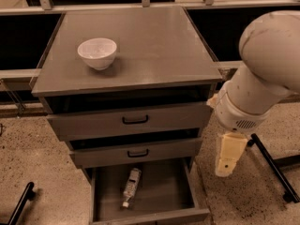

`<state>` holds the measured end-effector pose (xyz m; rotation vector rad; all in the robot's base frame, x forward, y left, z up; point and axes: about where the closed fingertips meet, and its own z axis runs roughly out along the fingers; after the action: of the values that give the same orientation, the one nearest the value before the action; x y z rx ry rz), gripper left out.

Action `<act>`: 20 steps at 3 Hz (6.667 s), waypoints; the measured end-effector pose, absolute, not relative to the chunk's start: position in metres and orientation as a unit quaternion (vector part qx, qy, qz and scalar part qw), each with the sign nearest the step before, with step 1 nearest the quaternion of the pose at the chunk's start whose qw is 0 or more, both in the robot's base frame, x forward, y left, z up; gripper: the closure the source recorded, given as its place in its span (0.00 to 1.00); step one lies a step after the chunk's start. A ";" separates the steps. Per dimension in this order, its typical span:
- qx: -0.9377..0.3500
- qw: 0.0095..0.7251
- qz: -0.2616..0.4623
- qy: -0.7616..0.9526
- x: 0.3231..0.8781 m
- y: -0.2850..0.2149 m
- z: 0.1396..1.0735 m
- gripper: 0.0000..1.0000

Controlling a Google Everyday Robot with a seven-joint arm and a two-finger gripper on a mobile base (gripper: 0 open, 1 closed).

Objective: Pick blue plastic bottle from bottom drawer and place on counter

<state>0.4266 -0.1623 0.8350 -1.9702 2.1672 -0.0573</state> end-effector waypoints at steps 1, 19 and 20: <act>-0.692 0.109 -0.023 0.713 0.425 -0.162 0.838 0.00; -0.977 0.108 -0.088 0.159 0.475 0.029 0.437 0.00; -0.977 0.107 -0.091 0.158 0.476 0.029 0.440 0.00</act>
Offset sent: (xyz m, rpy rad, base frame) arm -0.0008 -0.0002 0.0021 -0.0113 -0.0102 0.0554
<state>0.4763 0.0286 0.4403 -2.8772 0.4651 -0.2677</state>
